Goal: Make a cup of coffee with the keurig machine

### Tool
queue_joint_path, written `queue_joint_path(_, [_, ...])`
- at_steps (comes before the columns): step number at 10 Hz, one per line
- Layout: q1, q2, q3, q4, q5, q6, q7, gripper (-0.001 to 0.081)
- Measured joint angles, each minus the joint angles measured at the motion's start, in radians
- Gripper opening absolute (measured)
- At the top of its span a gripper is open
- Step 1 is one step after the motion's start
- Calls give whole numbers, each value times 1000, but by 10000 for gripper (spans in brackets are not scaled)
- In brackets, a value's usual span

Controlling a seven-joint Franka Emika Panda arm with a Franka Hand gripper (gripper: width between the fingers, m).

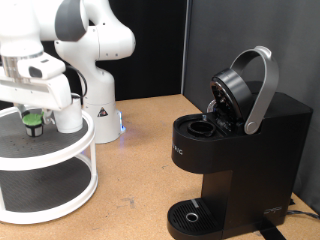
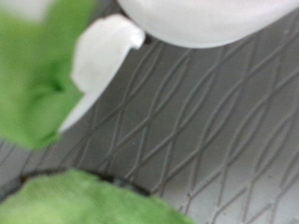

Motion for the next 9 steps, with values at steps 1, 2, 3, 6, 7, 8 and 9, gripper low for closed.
queue_joint_path(1, [0,-24,0,19,18,-39,-12,469])
queue_joint_path(2, [0,-48,-1,39,29,-78,-24,467])
queue_joint_path(3, [0,-70,-1,59,33,-113,-29,467])
queue_joint_path(6, [0,-98,1,89,32,-176,-43,467])
queue_joint_path(7, [0,-98,0,89,48,-190,-30,467])
queue_joint_path(8, [1,-98,-3,90,100,-195,-9,467])
queue_joint_path(9, [1,-98,-5,93,158,-196,13,467])
